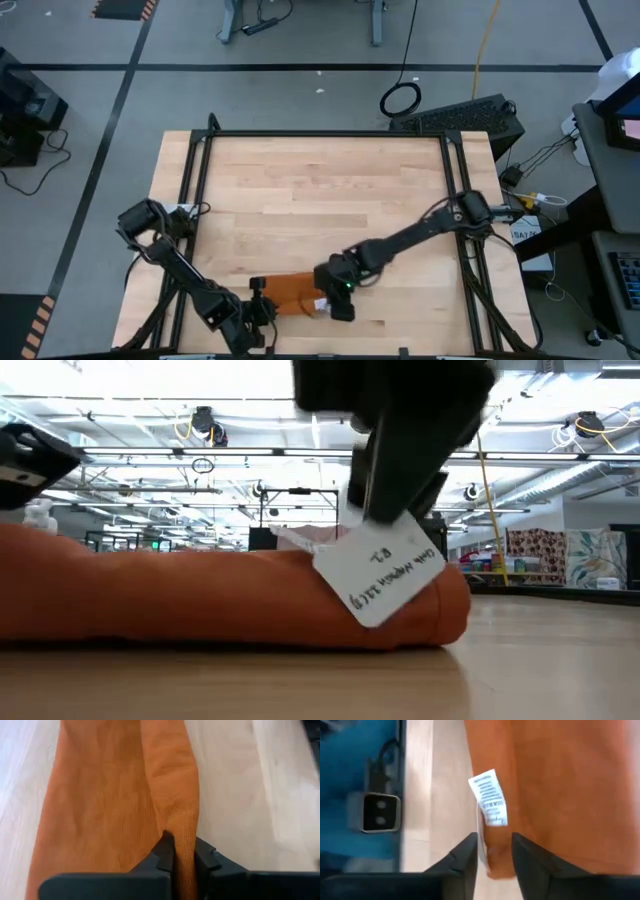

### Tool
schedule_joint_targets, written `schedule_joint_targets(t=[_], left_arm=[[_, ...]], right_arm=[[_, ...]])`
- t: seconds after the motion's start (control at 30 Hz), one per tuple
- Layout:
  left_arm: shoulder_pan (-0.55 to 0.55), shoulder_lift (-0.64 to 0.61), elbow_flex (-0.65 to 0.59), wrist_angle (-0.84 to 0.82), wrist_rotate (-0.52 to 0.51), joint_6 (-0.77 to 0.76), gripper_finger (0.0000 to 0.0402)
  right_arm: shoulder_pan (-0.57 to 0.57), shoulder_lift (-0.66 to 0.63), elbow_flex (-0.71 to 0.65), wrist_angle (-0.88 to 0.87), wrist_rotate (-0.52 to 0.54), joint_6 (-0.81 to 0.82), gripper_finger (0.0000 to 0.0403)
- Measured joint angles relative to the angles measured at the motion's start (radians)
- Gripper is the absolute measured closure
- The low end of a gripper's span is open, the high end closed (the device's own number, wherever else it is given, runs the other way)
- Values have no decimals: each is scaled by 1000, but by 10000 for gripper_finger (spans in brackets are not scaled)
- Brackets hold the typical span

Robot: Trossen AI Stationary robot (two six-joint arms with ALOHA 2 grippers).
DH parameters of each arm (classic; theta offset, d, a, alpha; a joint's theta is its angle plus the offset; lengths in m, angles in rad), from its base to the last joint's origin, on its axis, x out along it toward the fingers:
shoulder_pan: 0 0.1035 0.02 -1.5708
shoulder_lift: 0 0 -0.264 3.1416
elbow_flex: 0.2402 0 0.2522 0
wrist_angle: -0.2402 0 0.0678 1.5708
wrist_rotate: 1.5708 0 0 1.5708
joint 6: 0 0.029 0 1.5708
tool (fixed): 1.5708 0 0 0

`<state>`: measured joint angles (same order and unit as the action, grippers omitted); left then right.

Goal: Roll towel
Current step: Roll the brown towel

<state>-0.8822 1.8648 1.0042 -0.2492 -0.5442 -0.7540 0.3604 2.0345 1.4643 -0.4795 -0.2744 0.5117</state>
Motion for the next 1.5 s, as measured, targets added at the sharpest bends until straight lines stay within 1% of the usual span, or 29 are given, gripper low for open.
schedule_joint_targets(t=[0.1, 0.17, 0.23, 0.3, 0.37, 0.43, 0.53, 0.67, 0.73, 0.87, 1.0, 1.23, 1.3, 1.37, 1.5], left_arm=[[1, -18, 0, -12, 12, -5, 367], [8, -26, 0, -10, 32, -28, 370], [19, -28, 0, -11, 58, -51, 378], [32, -27, 0, -14, 91, -66, 384], [50, -27, 0, -12, 151, -78, 387], [64, -27, 0, -8, 186, -79, 387], [82, -27, 0, -7, 196, -79, 388], [98, -27, 0, -14, 197, -79, 386], [100, -27, 0, -16, 197, -79, 382], [103, -27, 0, -23, 211, -78, 380], [102, -27, 0, -25, 212, -71, 379], [102, -27, 0, -25, 212, -69, 378], [102, -27, 0, -25, 212, -68, 378], [102, -27, 0, -28, 212, -69, 378], [102, -27, 0, -31, 212, -68, 377]], right_arm=[[70, -43, 0, -25, 213, -81, 271], [126, -53, 1, -23, 357, -115, 254], [183, -53, 1, 3, 475, -133, 238], [225, -42, 1, 27, 549, -133, 222], [250, -26, 1, 35, 593, -125, 209], [266, -3, 1, 36, 639, -116, 197], [270, 28, 1, 56, 656, -117, 180], [268, 72, 1, 50, 649, -120, 162], [262, 84, 1, 50, 650, -134, 160], [255, 90, 1, 44, 691, -160, 168], [255, 90, 1, 55, 728, -221, 172], [228, 90, 1, 57, 726, -253, 138], [221, 90, 1, 57, 721, -266, 129], [213, 90, 1, 57, 693, -270, 123], [192, 105, 1, 54, 622, -271, 127]])
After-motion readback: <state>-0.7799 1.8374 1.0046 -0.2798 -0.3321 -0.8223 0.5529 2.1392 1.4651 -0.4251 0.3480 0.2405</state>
